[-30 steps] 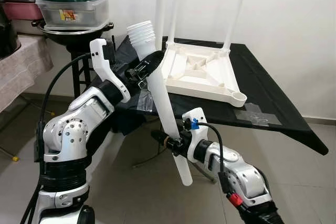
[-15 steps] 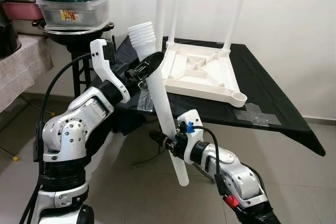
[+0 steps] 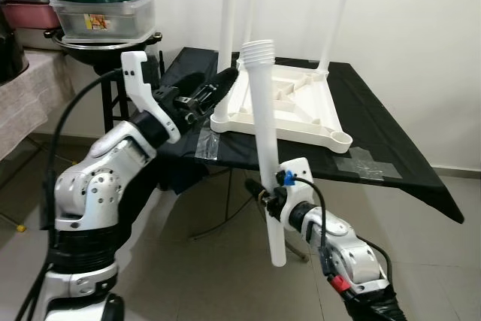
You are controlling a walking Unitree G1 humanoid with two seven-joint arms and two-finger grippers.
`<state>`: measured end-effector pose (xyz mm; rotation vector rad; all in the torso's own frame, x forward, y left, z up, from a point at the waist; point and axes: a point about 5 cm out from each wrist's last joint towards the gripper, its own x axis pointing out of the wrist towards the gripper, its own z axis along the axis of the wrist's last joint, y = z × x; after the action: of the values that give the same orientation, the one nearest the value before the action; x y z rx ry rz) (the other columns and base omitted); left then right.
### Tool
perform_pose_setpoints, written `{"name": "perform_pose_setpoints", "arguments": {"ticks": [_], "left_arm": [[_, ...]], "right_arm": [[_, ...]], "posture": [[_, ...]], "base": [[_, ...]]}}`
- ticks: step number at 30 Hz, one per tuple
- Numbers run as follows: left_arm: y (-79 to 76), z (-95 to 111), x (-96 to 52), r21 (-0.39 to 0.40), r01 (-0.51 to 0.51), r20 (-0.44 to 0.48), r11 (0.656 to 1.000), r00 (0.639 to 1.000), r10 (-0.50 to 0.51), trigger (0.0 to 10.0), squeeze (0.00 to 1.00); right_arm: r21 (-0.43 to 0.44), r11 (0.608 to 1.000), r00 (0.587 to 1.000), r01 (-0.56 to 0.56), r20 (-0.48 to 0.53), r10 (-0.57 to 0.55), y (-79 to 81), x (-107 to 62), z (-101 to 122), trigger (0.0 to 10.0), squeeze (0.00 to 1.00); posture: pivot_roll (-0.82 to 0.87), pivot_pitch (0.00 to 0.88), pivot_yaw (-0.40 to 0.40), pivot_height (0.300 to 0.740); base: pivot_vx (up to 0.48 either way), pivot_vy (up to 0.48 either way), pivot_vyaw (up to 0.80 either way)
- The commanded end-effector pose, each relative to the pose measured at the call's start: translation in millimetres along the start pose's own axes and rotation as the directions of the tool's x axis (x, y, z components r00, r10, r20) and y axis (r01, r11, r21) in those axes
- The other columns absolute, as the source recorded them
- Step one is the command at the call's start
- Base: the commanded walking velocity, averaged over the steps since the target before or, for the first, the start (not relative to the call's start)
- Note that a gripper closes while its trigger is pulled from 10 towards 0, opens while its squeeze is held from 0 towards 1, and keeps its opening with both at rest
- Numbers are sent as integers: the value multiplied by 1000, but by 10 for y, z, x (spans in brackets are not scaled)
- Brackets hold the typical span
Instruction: Building children table
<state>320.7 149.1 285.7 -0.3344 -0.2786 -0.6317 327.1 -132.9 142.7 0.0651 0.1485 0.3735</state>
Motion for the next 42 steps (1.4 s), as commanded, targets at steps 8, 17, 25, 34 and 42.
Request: {"name": "perform_pose_setpoints", "arguments": {"ticks": [8, 17, 25, 34, 42], "left_arm": [[300, -284, -189, 244, -232, -113, 942, 957, 266, 10000, 0], [201, -505, -379, 381, -199, -164, 903, 947, 278, 10000, 0], [120, -638, -394, 431, -156, -187, 889, 948, 257, 10000, 0], [75, -652, -347, 455, -145, -176, 878, 953, 249, 10000, 0], [69, -641, -342, 436, -166, -154, 885, 955, 255, 10000, 0]], "right_arm": [[47, 988, 979, 150, 132, -155, -217, -149, 310, 0, 0], [108, 967, 945, 229, 213, -248, -169, -402, 516, 10000, 0], [86, 968, 936, 236, 248, -250, -140, -449, 631, 10000, 0], [48, 976, 938, 214, 269, -219, -42, -422, 731, 10000, 0], [63, 978, 942, 197, 265, -207, 6, -390, 746, 10000, 0]], "posture": [[66, 0, -64, 740], [53, 0, -60, 740], [49, 0, -59, 740], [68, 0, -63, 740], [75, 0, -67, 740]], "base": [[0, 0, 0], [0, 0, 0], [0, -174, 0], [0, -480, 62], [0, -335, 470]]}}
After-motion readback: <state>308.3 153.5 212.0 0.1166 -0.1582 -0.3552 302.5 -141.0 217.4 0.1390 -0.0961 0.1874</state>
